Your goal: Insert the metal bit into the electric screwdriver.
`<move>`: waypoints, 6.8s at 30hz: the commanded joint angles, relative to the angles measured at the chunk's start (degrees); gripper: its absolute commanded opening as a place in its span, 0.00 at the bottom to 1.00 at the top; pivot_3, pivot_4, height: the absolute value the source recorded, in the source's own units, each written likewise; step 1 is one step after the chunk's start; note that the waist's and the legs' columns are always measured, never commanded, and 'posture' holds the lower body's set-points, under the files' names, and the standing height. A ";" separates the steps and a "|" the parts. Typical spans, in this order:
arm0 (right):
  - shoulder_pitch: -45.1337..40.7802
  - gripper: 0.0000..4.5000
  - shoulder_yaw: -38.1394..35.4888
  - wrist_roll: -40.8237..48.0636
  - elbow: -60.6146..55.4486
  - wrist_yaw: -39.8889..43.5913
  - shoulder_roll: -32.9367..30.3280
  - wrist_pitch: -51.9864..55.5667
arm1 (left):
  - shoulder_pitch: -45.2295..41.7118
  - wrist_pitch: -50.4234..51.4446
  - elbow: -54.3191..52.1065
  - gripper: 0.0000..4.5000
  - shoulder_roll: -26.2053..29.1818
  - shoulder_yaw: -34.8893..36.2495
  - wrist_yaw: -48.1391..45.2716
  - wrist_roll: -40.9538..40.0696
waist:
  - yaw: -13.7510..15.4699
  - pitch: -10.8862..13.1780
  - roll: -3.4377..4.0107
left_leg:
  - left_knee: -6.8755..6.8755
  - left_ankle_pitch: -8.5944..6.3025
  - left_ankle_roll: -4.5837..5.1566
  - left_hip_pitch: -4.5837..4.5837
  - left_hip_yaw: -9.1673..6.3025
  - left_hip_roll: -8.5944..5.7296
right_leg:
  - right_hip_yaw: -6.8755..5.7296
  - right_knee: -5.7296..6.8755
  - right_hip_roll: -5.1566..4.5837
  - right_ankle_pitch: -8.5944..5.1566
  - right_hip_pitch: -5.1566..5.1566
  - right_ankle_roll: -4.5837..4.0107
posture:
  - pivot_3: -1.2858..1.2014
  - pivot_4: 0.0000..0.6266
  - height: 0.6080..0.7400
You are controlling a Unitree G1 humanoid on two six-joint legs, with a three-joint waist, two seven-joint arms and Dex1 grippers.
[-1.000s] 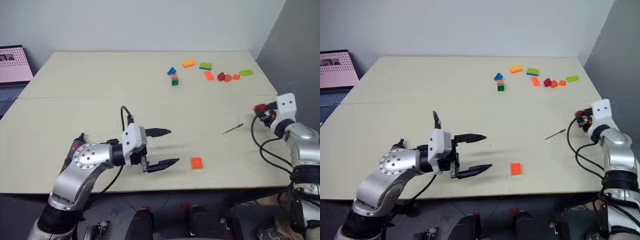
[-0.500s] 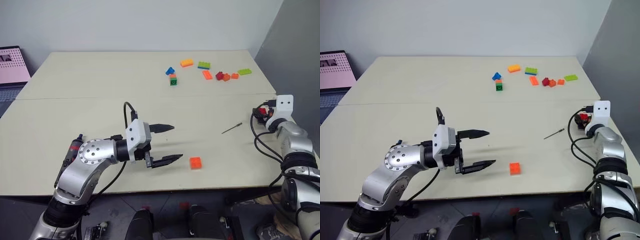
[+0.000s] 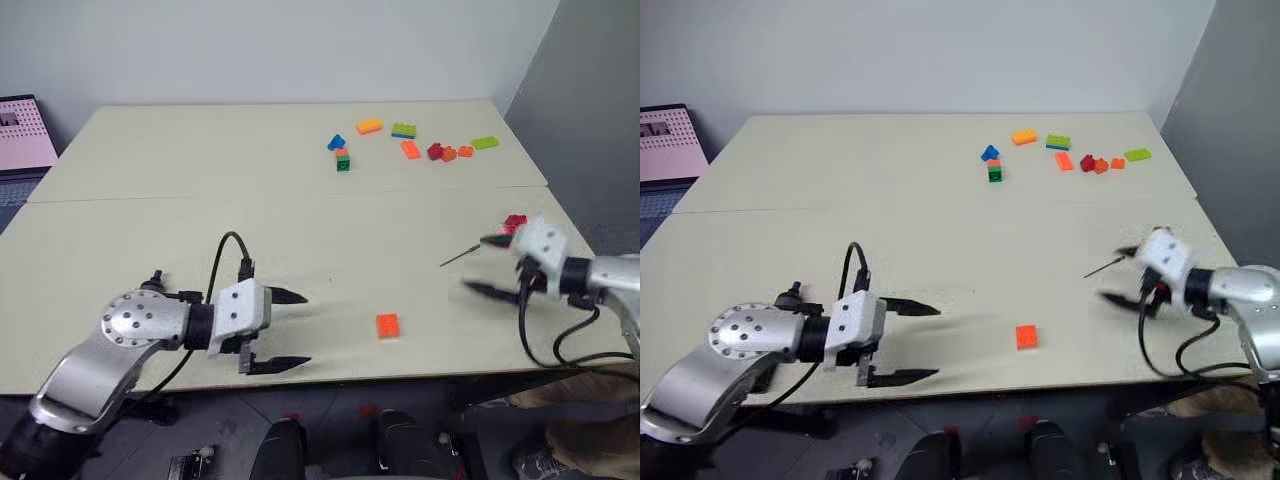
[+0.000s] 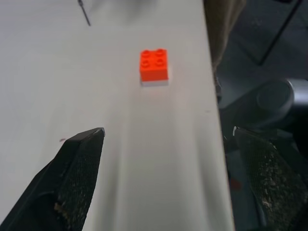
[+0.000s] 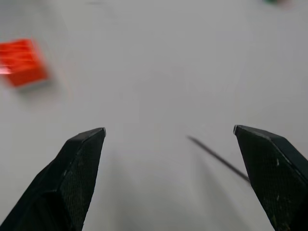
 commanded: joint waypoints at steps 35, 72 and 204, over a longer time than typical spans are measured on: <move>0.73 0.32 -8.39 -2.43 6.77 -14.26 13.99 0.80 | -5.61 -0.50 -1.01 1.00 -14.25 -4.00 7.99 -0.70 | 1.84 0.00 -0.11 | 0.05 0.00 -0.01 -0.15 -0.02 -0.08 | -0.07 -0.02 -0.04 0.03 -0.05 0.07 | 0.52 0.24 1.00; 2.70 1.00 -18.65 8.03 -1.61 -12.26 4.39 4.47 | -10.66 26.32 -1.23 1.00 -8.16 10.76 27.40 4.60 | 0.00 0.04 -0.05 | 0.12 0.00 0.00 -0.05 -0.16 -0.02 | -0.08 0.00 0.09 0.19 0.09 0.34 | 0.52 0.24 1.00; -12.21 1.00 -11.29 22.44 -18.01 -2.18 6.45 18.81 | -37.43 43.40 17.33 0.36 -18.83 2.28 31.61 0.24 | 1.62 0.44 -0.78 | 0.66 0.04 -0.09 -1.13 -0.30 -0.17 | -0.26 0.10 -0.09 0.51 -0.71 0.32 | 0.52 0.24 1.00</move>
